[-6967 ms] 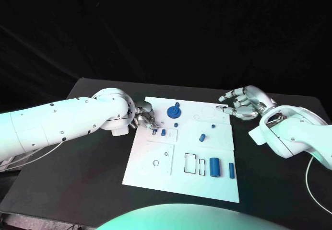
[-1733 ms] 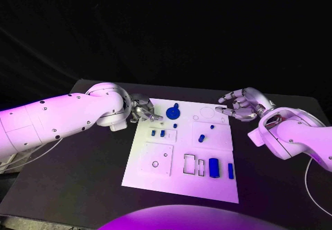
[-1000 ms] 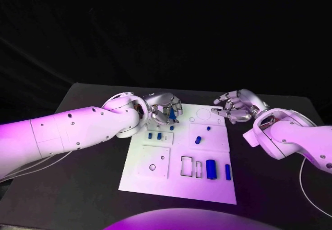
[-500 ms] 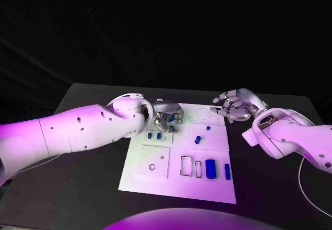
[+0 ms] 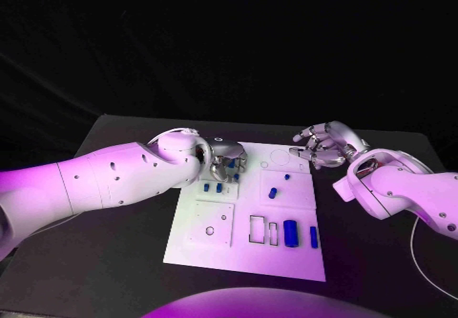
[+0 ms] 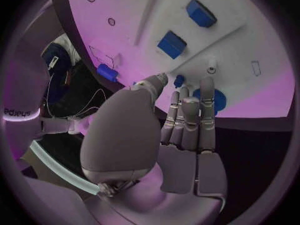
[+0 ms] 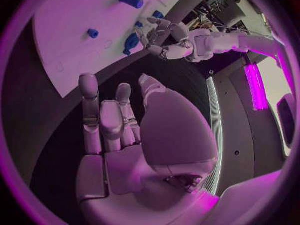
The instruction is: Assemble the parts on the task board
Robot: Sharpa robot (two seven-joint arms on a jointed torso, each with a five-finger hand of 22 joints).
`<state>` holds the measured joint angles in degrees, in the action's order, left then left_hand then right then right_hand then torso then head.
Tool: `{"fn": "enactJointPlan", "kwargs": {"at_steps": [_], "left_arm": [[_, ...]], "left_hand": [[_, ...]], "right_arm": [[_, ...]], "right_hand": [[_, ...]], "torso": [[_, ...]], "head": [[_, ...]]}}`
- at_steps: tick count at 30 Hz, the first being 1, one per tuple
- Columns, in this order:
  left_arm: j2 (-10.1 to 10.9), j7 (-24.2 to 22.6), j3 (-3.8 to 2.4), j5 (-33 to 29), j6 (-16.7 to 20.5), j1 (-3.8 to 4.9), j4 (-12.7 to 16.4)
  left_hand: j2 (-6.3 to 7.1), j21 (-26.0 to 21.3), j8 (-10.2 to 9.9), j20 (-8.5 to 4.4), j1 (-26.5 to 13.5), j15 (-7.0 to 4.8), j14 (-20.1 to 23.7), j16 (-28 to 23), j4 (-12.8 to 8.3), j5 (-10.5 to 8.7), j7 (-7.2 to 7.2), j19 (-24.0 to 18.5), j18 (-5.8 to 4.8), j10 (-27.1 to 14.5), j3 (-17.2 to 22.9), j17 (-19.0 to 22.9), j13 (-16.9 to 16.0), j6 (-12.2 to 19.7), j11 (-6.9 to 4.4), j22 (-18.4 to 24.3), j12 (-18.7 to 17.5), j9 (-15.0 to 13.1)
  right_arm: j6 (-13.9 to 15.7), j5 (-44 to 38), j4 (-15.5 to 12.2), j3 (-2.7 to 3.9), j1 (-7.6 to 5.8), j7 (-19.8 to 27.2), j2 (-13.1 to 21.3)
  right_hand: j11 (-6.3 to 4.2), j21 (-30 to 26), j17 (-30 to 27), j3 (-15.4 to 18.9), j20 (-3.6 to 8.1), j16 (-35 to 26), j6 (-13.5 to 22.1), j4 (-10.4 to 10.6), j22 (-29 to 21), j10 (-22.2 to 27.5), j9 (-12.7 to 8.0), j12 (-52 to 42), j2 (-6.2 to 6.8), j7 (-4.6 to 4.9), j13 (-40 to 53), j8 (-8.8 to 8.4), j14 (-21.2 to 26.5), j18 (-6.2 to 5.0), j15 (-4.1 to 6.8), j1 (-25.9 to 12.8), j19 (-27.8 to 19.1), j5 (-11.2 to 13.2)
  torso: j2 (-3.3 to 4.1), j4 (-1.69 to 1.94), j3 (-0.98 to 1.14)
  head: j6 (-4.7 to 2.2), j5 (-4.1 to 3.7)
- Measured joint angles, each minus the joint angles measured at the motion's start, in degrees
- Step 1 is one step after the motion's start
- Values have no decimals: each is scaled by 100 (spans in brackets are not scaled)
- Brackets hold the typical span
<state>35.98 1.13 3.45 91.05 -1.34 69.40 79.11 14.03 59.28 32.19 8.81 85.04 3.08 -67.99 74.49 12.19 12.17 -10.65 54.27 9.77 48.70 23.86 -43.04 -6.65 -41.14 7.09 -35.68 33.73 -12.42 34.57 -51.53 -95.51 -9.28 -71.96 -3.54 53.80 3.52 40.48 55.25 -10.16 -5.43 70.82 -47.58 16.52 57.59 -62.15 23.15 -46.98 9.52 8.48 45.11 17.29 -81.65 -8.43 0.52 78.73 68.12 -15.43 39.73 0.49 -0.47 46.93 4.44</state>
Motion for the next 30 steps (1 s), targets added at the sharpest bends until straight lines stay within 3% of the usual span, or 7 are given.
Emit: {"fn": "enactJointPlan", "kwargs": {"at_steps": [13, 19, 30], "left_arm": [[-72, 104, 0, 38, -26, 0, -92], [-112, 126, 0, 38, -60, -1, -132], [-186, 172, 0, 39, -142, -7, -198]], "left_hand": [[-62, 168, -4, -23, 62, 0, -61, 169, -10, 0, 29, -22, 1, 78, 256, -71, 28, -131, -3, -132, 0, 37], [-62, 413, -4, -51, 62, -82, -267, 339, -48, 0, 115, 93, 0, 284, 358, -317, 1, -271, -105, -456, 55, 46], [-62, 435, -4, -72, 62, -82, -267, 356, -49, 0, 115, 113, 0, 304, 390, -327, 2, -310, -86, -486, 55, 46]], "right_arm": [[17, 0, -9, 0, 0, 2, -4], [19, 0, -9, 0, 0, 3, -9], [19, 0, -4, 0, 0, 3, -12]], "right_hand": [[-2, 0, -9, -16, 0, 0, 1, 16, -6, 2, 0, 0, 0, -1, -31, 23, 0, 1, 0, 0, 0, 0], [-2, 0, -16, -15, 0, -32, 1, 16, -6, 2, 0, 28, 0, -1, -45, 23, 0, 0, 0, 0, 0, 0], [-2, 0, -16, -15, 0, -32, 2, 16, -6, 1, 0, 28, 0, -3, -45, 23, -1, 1, 0, 0, 0, 0]], "torso": [[-2, -2, 0], [-2, -2, 1], [-8, -1, 1]], "head": [[4, 7], [12, 8], [18, 6]]}}
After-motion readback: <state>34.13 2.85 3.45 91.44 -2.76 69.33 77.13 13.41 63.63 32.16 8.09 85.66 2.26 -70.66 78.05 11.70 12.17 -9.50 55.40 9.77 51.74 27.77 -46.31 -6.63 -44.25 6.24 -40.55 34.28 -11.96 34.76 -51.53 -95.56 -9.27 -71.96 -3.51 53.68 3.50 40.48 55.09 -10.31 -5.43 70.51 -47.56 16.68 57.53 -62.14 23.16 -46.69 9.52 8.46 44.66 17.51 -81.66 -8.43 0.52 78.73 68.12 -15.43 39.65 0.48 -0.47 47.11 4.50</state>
